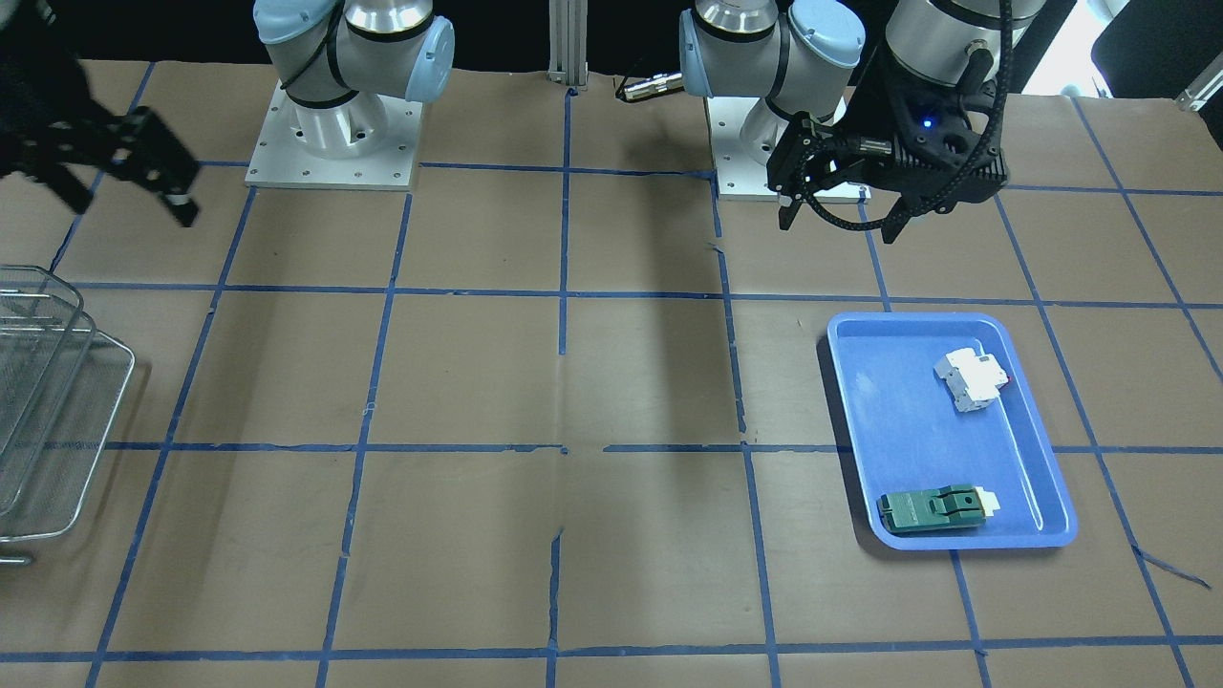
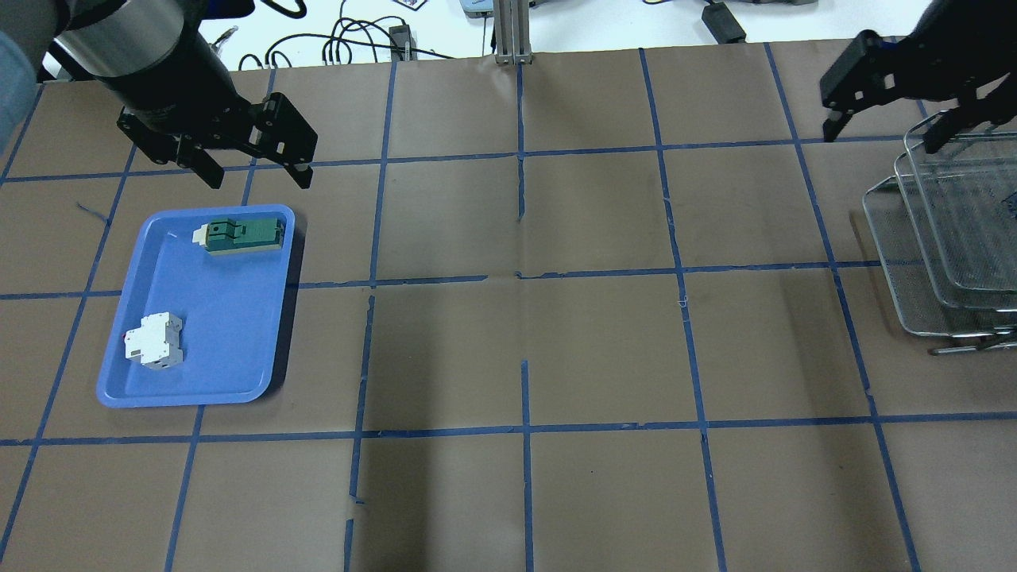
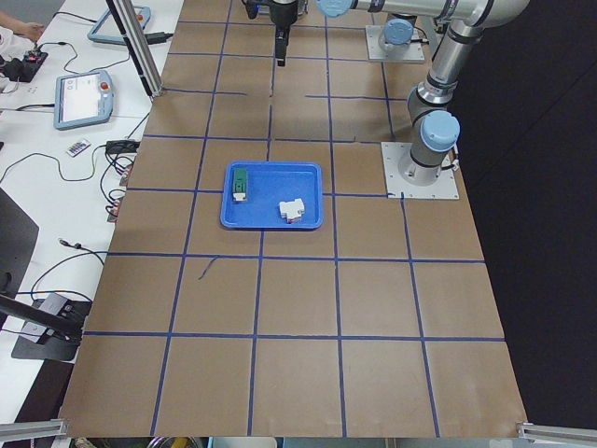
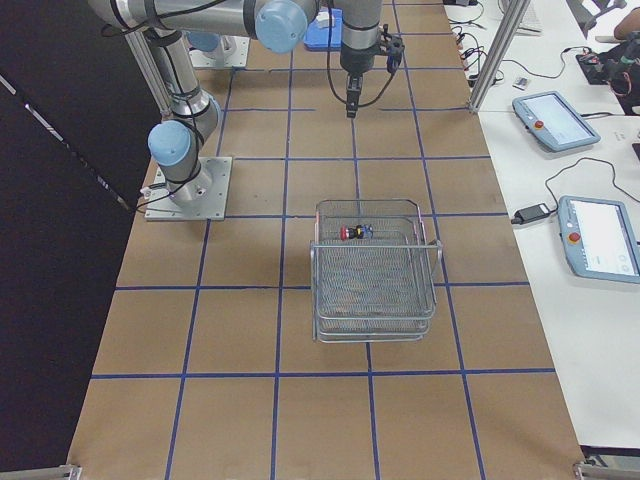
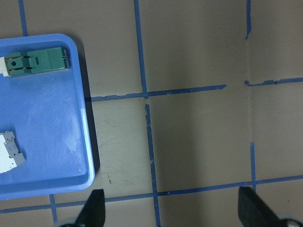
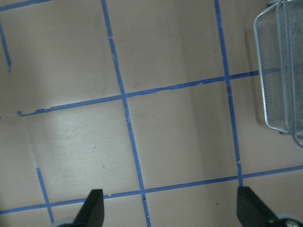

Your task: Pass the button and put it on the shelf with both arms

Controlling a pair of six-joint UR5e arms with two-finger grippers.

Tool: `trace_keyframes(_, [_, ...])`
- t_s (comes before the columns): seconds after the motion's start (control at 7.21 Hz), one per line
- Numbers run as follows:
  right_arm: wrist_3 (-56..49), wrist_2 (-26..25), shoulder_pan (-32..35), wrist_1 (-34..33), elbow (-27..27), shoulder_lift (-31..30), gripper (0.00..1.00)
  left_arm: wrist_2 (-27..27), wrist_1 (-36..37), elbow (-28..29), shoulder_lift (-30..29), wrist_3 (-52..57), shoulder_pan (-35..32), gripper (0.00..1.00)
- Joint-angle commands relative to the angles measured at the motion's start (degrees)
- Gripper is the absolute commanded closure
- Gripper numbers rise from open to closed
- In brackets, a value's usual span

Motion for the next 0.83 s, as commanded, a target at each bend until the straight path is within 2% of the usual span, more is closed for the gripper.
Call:
trace_keyframes(0.0, [10.6,-0.3,10.8,-0.8,0.1,0.0,0.0,0.1,0.3,0.1,0.1,0.4,0.1,0.0])
trace_keyframes(0.69, [9.7,-1.6,11.6,-0.7,0.0,-0.4,0.0,0.4,-0.5,1.1,-0.5,-2.0,0.5,0.0])
